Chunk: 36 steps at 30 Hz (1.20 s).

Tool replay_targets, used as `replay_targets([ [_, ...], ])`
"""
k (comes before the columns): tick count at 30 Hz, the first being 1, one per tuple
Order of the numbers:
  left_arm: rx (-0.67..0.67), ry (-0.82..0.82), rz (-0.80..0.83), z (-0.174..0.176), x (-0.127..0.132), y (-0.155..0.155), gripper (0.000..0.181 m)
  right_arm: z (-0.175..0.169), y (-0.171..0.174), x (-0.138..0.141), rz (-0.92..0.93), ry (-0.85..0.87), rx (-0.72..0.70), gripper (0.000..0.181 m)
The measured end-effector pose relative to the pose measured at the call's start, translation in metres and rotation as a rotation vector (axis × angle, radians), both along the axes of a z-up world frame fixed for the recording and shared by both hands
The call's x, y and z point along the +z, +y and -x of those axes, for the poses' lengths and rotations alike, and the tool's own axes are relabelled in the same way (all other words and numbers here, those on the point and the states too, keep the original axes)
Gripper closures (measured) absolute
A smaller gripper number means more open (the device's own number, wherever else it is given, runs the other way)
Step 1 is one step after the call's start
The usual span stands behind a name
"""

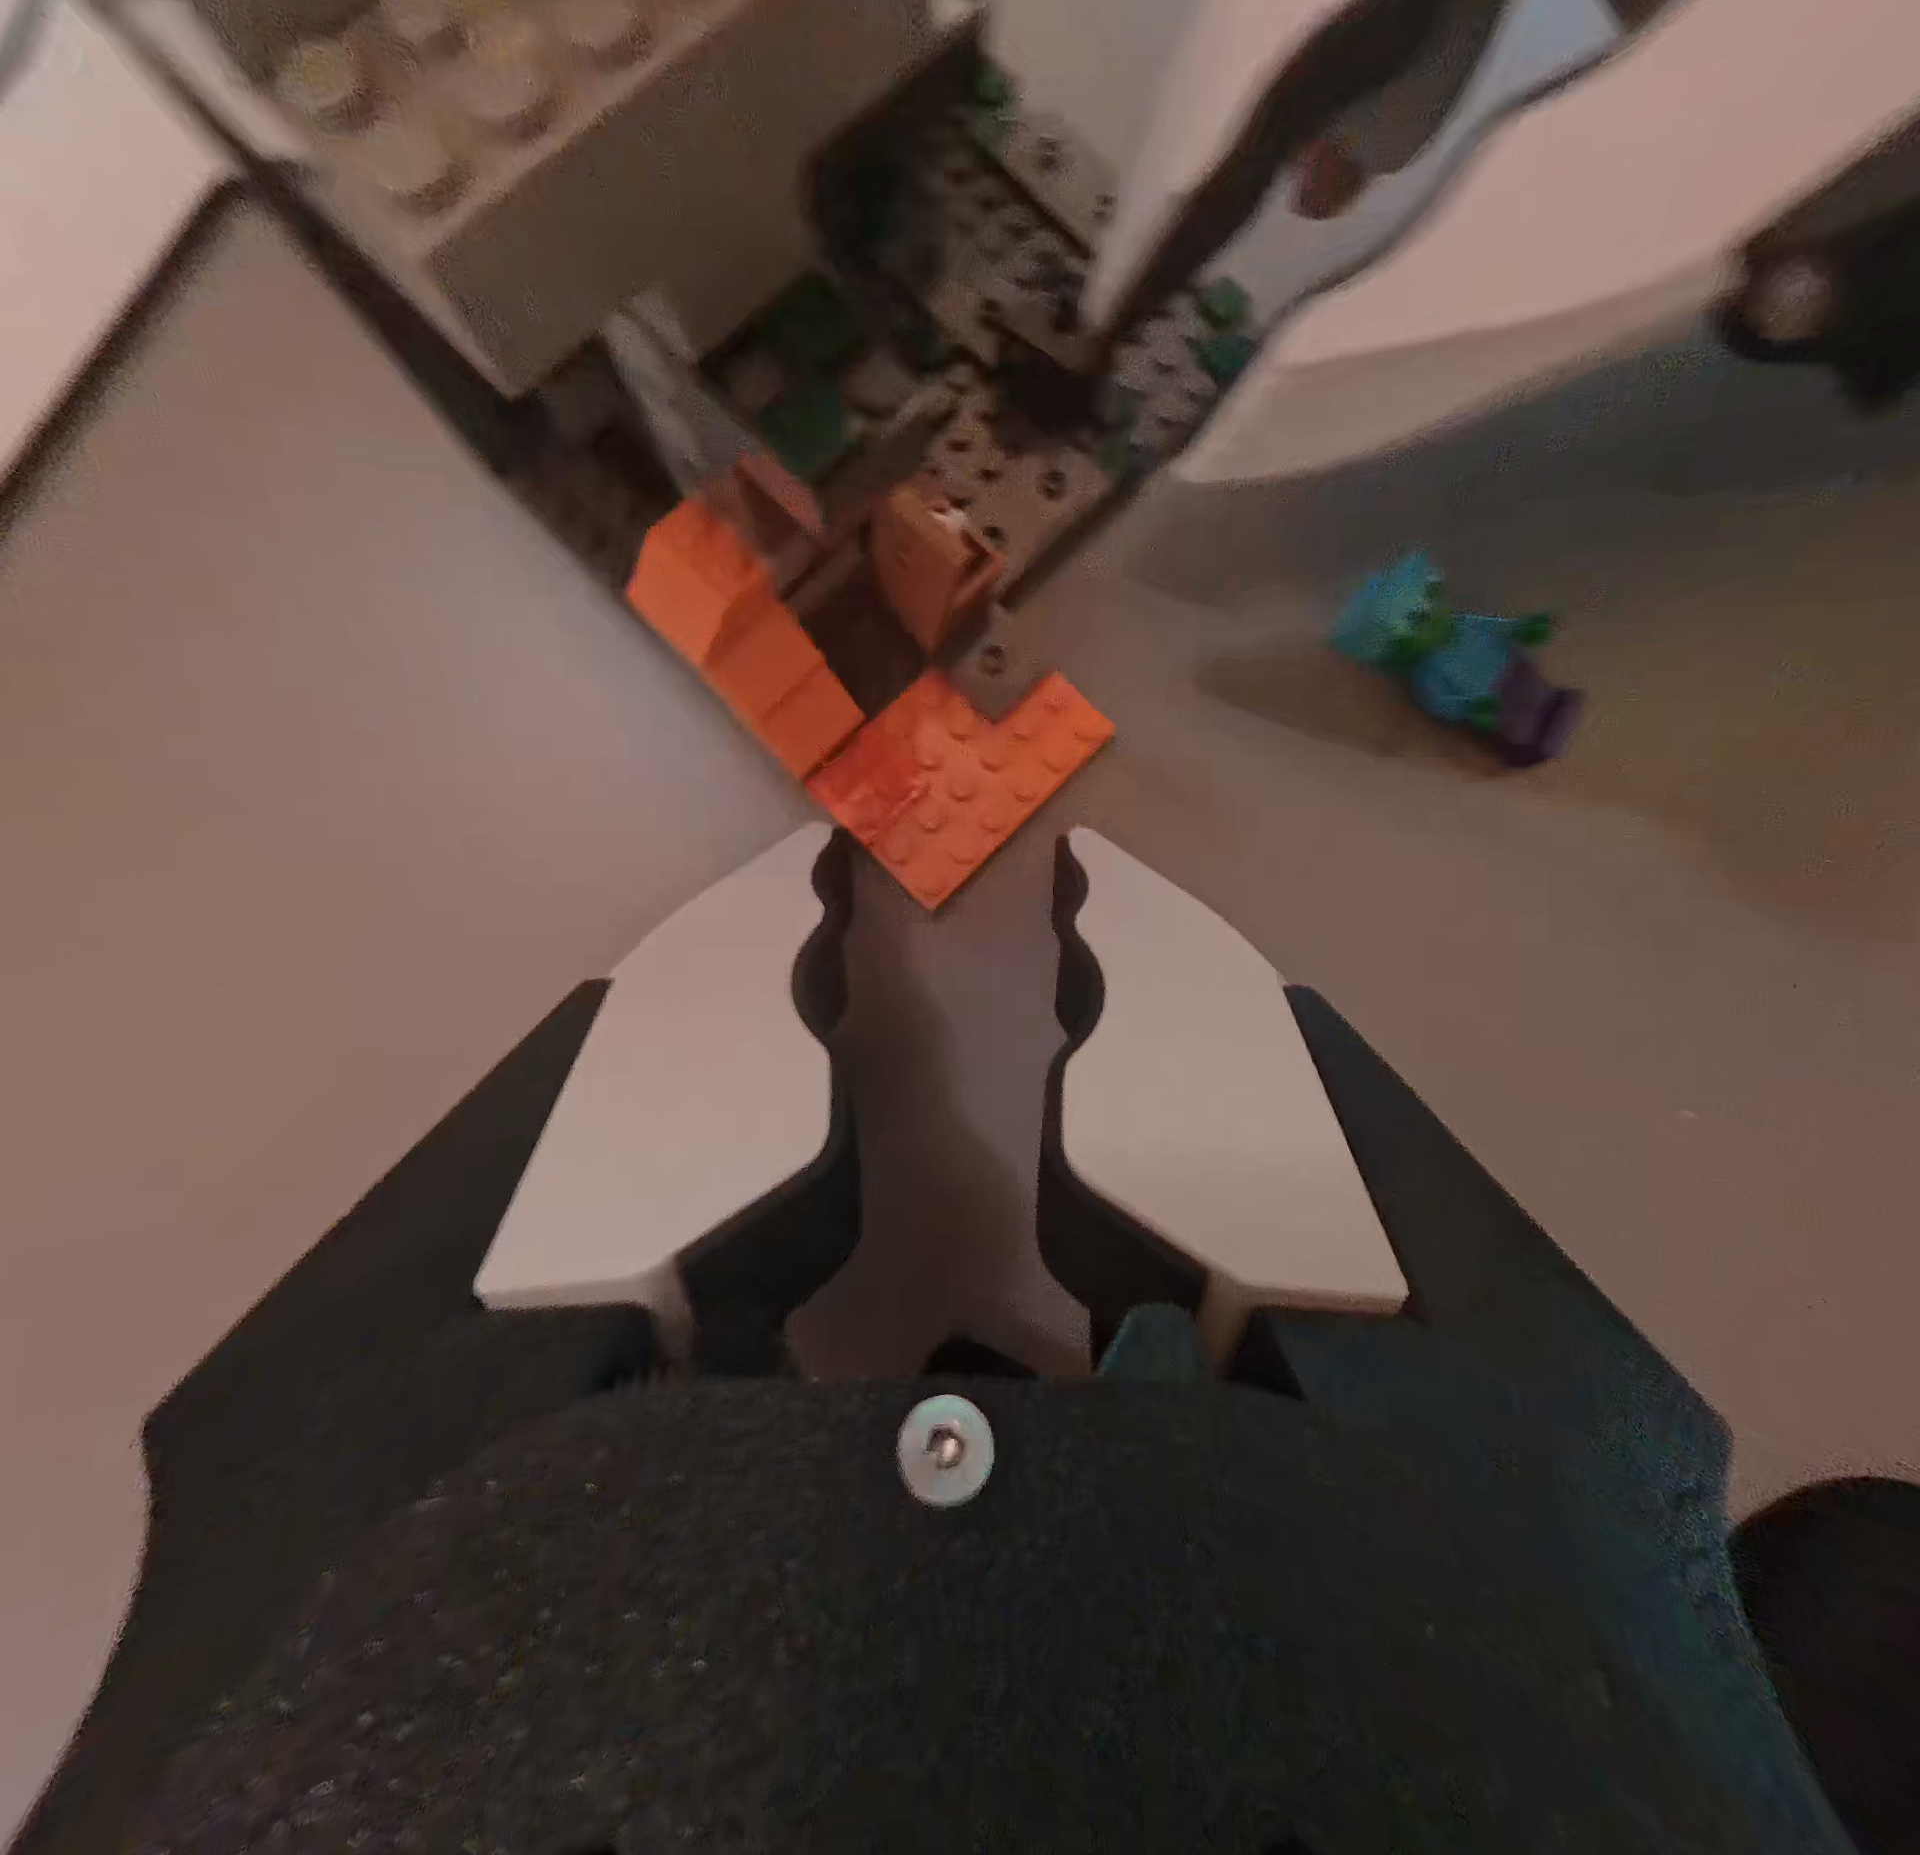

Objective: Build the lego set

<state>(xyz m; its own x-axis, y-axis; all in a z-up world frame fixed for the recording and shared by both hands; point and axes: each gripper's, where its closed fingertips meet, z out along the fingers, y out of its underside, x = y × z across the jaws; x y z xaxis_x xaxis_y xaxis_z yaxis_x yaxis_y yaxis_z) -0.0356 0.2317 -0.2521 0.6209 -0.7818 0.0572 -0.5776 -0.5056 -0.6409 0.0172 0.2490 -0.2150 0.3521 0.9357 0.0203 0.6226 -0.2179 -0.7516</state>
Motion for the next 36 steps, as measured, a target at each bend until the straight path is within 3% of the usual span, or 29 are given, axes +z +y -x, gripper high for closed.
replay_targets([
  [6, -0.147, -0.027, 0.000, -0.031, 0.002, -0.040, 0.144, -0.027, 0.020, -0.012, -0.029, -0.097, -0.138, 0.165],
  [15, 0.008, -0.079, -0.051, -0.019, 0.005, -0.001, 0.138, -0.012, 0.031, -0.008, 0.115, -0.069, -0.247, 0.161],
  [26, -0.080, -0.102, -0.078, -0.044, 0.005, -0.009, 0.136, -0.012, 0.044, -0.025, 0.137, -0.193, -0.358, 0.156],
  [36, -0.051, -0.176, -0.062, -0.038, 0.009, -0.006, 0.138, -0.016, 0.057, -0.028, 0.046, -0.278, -0.325, 0.151],
])
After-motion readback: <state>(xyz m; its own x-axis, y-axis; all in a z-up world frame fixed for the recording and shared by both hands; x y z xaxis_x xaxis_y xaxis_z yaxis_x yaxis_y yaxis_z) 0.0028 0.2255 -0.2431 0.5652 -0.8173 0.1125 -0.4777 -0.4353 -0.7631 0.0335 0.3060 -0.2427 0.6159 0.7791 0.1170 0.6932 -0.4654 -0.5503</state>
